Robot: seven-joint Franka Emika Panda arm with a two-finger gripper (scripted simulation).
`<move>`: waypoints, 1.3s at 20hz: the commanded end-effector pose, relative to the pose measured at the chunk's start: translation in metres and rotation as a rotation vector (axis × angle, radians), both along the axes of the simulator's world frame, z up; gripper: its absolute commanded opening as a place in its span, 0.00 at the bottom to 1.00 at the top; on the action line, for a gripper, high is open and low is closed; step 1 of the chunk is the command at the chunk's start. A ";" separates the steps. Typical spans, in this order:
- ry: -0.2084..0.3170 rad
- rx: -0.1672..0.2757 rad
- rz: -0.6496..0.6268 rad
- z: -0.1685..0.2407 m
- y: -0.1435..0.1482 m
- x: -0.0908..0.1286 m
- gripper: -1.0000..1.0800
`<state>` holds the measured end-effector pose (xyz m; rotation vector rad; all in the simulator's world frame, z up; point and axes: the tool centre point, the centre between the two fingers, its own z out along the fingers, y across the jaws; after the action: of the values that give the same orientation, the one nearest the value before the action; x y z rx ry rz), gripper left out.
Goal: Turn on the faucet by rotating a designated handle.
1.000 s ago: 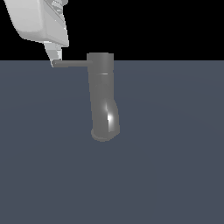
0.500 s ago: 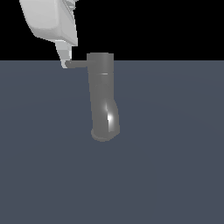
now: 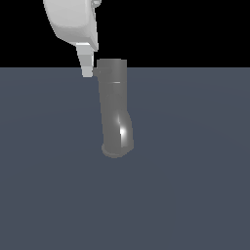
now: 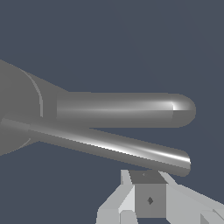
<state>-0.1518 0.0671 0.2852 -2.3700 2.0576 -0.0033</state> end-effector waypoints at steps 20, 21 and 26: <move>0.003 -0.001 -0.007 -0.001 -0.107 0.019 0.00; 0.003 -0.001 -0.007 -0.001 -0.107 0.019 0.00; 0.003 -0.002 0.017 0.000 -0.099 0.032 0.00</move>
<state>-0.1247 -0.0255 0.2853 -2.3981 2.0317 -0.0017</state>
